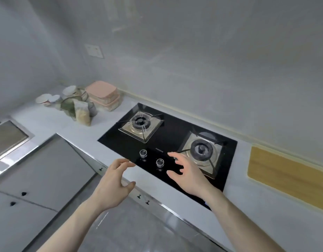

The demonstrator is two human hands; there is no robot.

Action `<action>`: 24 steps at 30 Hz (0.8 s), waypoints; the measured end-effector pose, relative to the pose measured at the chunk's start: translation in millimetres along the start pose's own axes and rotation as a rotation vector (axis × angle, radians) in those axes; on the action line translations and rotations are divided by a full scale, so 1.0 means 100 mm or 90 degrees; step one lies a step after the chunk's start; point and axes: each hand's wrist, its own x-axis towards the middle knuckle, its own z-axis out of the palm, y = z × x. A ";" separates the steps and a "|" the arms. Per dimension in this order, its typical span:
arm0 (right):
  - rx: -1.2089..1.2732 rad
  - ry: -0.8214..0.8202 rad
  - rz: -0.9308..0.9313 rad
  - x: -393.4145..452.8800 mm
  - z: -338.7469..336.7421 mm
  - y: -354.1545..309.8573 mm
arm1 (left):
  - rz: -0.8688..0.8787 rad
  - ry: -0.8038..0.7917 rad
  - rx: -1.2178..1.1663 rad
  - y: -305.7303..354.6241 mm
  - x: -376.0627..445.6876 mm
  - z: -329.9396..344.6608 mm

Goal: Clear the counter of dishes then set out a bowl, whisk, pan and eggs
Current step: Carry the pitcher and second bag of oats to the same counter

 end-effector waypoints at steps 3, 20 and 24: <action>-0.002 -0.032 -0.043 0.22 0.47 -0.44 | -0.030 0.065 -0.036 -0.40 -0.21 -0.34; 0.006 -0.167 -0.173 1.49 2.02 -1.85 | -0.199 0.242 -0.061 -2.07 -0.68 -1.48; 0.028 -0.191 -0.163 1.98 2.27 -1.95 | -0.222 0.247 -0.058 -2.42 -0.43 -1.68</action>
